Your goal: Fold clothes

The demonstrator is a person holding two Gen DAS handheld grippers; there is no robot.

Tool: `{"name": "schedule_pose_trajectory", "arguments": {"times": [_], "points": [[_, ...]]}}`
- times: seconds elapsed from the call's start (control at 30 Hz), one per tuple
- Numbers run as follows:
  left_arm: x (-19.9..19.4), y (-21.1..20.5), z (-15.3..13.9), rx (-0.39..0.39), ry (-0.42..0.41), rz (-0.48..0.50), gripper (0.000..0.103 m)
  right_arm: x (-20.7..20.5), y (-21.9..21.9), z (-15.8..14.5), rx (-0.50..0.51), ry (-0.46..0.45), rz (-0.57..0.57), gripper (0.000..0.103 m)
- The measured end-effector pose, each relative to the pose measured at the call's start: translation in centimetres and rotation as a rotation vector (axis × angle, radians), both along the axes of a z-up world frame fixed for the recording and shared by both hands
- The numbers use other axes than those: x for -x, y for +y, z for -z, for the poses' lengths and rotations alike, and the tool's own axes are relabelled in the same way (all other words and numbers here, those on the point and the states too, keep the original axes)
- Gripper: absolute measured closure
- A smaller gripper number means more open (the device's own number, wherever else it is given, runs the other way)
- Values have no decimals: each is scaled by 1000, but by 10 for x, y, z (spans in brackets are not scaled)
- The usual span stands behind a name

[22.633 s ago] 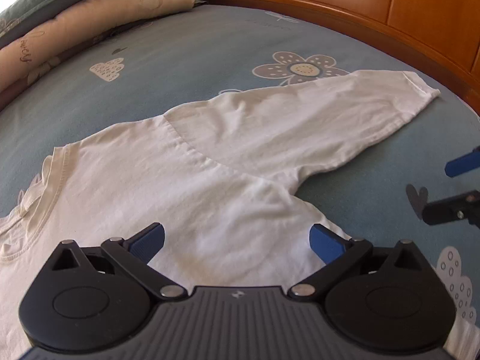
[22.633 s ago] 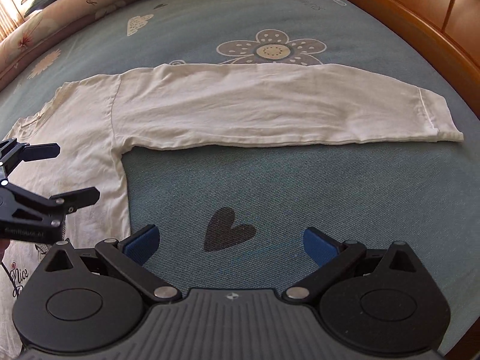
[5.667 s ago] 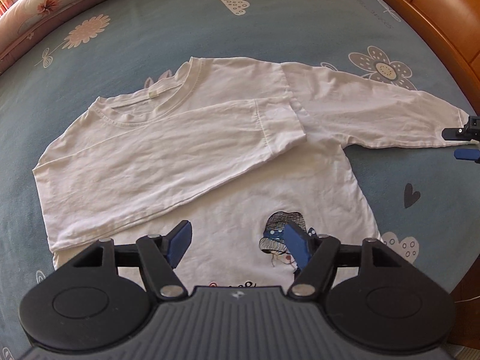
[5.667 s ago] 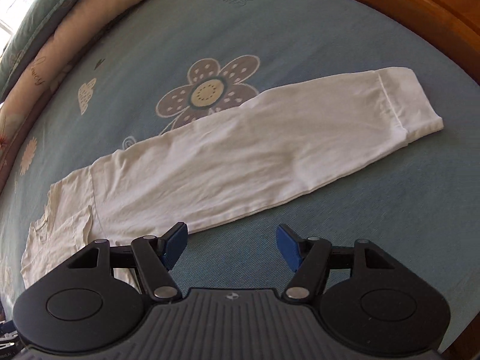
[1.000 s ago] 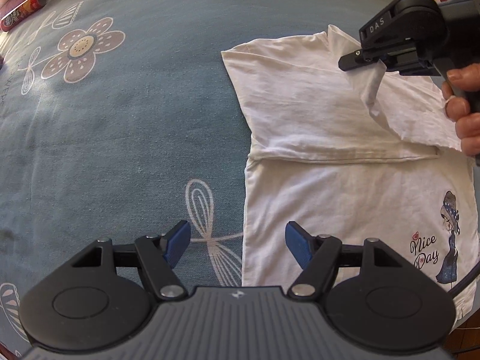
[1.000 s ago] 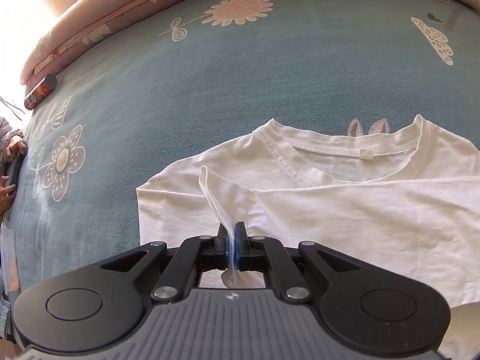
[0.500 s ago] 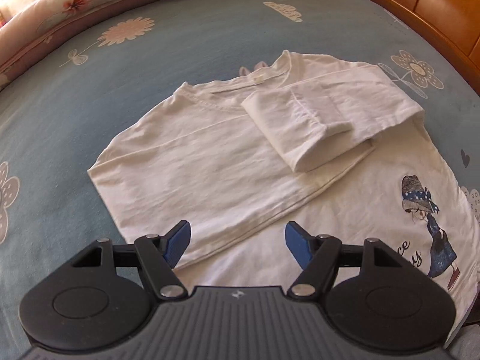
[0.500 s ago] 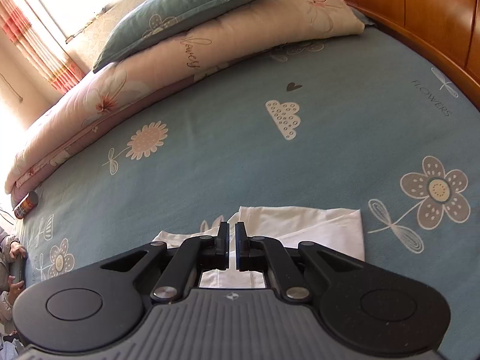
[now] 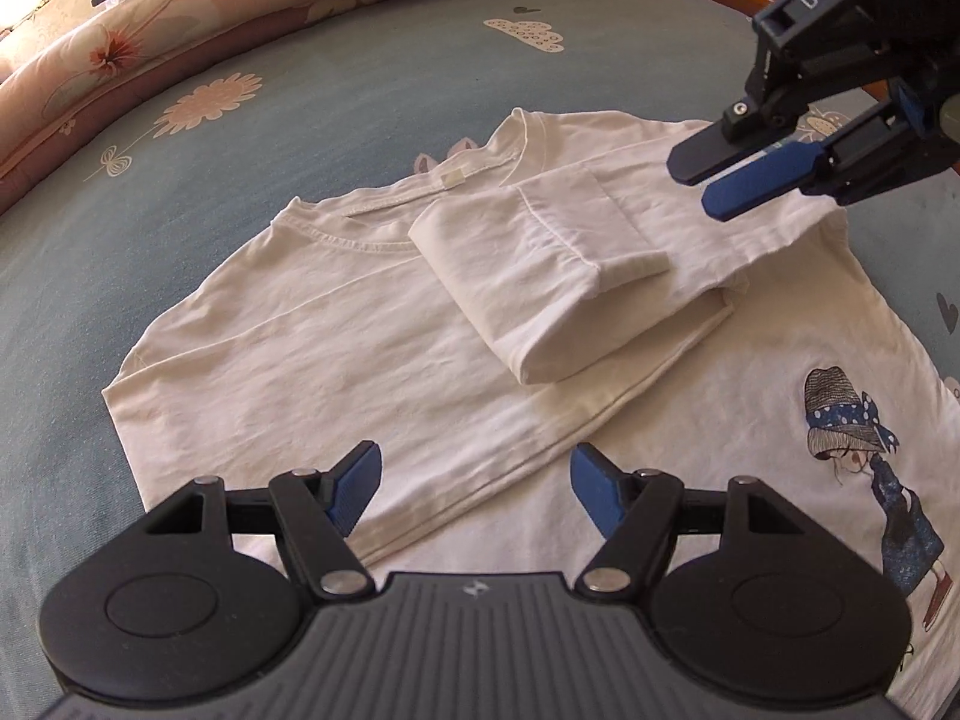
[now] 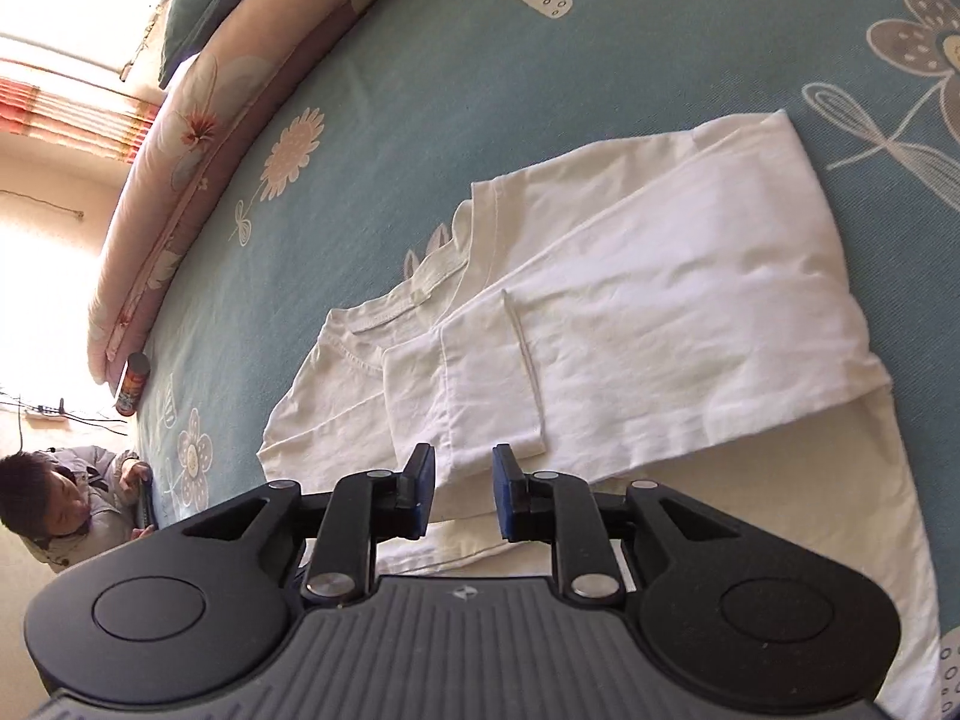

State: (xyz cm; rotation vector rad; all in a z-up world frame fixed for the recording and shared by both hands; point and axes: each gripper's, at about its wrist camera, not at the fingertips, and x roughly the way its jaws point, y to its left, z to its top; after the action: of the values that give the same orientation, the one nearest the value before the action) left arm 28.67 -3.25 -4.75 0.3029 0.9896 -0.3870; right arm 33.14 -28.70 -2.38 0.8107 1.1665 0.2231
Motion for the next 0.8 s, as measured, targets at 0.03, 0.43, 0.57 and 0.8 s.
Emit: {"name": "schedule_pose_trajectory", "arguments": {"times": [0.03,0.43,0.57,0.8], "points": [[3,2,2,5,-24,-7,32,-2,7,7,-21,-7,-10,69],[14,4,25,83,-212,-83,32,10,45,70,-125,-22,79,56],[24,4,31,64,-244,-57,32,6,52,71,-117,-116,118,55],[32,10,31,61,-249,-23,32,3,49,83,-130,-154,189,53]]}}
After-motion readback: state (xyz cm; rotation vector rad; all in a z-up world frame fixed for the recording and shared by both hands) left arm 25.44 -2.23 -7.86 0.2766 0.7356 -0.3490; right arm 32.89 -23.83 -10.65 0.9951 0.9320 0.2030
